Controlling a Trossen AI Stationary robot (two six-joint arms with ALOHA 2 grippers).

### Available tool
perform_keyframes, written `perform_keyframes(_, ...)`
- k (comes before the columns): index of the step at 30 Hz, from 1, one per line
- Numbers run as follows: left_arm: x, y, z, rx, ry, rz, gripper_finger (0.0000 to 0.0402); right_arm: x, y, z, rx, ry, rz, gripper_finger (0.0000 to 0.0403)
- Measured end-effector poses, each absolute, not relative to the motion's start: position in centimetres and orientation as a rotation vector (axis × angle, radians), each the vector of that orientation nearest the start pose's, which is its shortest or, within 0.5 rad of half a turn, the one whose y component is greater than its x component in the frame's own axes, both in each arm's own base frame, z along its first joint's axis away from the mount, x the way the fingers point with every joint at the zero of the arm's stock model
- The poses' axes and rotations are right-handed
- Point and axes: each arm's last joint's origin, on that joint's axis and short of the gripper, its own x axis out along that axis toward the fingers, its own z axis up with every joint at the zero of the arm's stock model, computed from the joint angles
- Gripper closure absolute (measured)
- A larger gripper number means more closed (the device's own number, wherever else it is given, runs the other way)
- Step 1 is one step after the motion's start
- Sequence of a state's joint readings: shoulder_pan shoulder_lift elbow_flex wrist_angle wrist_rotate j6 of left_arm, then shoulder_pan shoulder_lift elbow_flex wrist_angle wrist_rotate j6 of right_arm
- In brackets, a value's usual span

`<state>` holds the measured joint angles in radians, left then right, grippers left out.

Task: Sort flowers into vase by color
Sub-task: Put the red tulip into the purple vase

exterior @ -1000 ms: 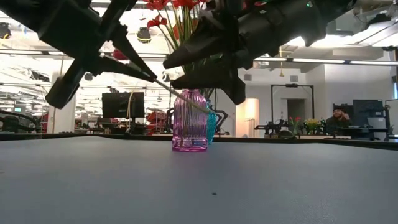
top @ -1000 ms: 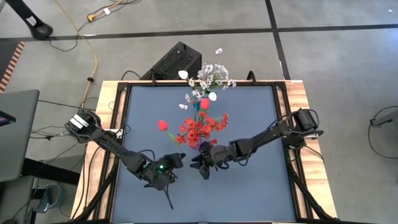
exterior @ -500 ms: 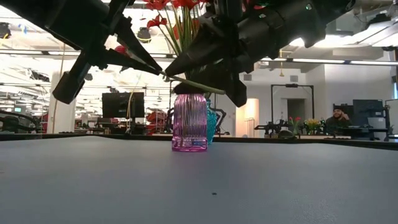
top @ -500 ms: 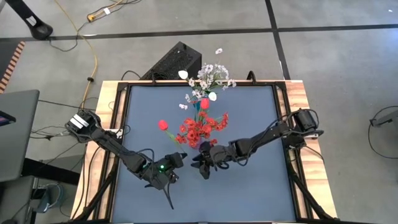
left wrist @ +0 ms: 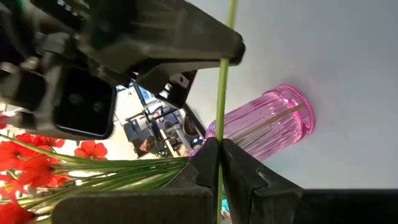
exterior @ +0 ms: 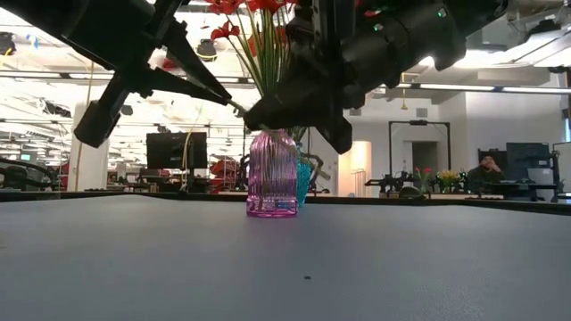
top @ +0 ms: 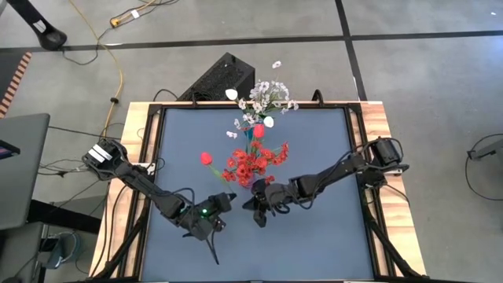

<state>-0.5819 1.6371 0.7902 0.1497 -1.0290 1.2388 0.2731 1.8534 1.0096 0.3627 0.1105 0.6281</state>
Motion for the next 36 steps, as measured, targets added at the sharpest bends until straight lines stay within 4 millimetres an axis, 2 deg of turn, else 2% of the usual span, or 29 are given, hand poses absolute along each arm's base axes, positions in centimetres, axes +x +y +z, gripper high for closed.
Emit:
perform_keyframes(2, 27.1, -14.9, 17.0, 1.697, 0.726, 0.074, 0.04, 37.3, 10.1, 16.9, 0.51, 0.511, 0.013, 0.0384)
perform_keyframes(5, 27.1, -14.9, 17.0, 1.684, 0.721, 0.07, 0.0385, 37.3, 10.1, 16.9, 0.503, 0.509, 0.025, 0.0383)
perform_keyframes(11, 26.8, -15.1, 17.2, 1.589, 0.713, 0.164, 0.0317, 37.3, 9.9, 16.8, 0.41, 0.527, 0.063, 0.0384)
perform_keyframes(17, 24.9, -16.1, 19.7, 1.361, 0.593, 0.175, 0.026, 37.2, 8.9, 17.1, 0.351, 0.508, 0.038, 0.0384)
perform_keyframes(23, 22.0, -15.4, 24.3, 0.984, 0.449, 0.135, 0.0244, 34.7, 6.6, 18.0, 0.337, 0.436, -0.085, 0.0384)
perform_keyframes(29, 19.0, -13.2, 27.0, 0.546, 0.428, -0.071, 0.0243, 33.4, 5.6, 18.7, 0.338, 0.322, -0.086, 0.0384)
perform_keyframes(32, 17.6, -11.9, 26.5, 0.372, 0.426, -0.118, 0.0248, 33.5, 5.9, 18.6, 0.321, 0.322, -0.056, 0.0384)
perform_keyframes(36, 16.1, -10.7, 24.0, 0.237, 0.3, -0.08, 0.0263, 34.2, 6.1, 18.0, 0.308, 0.283, -0.019, 0.0384)
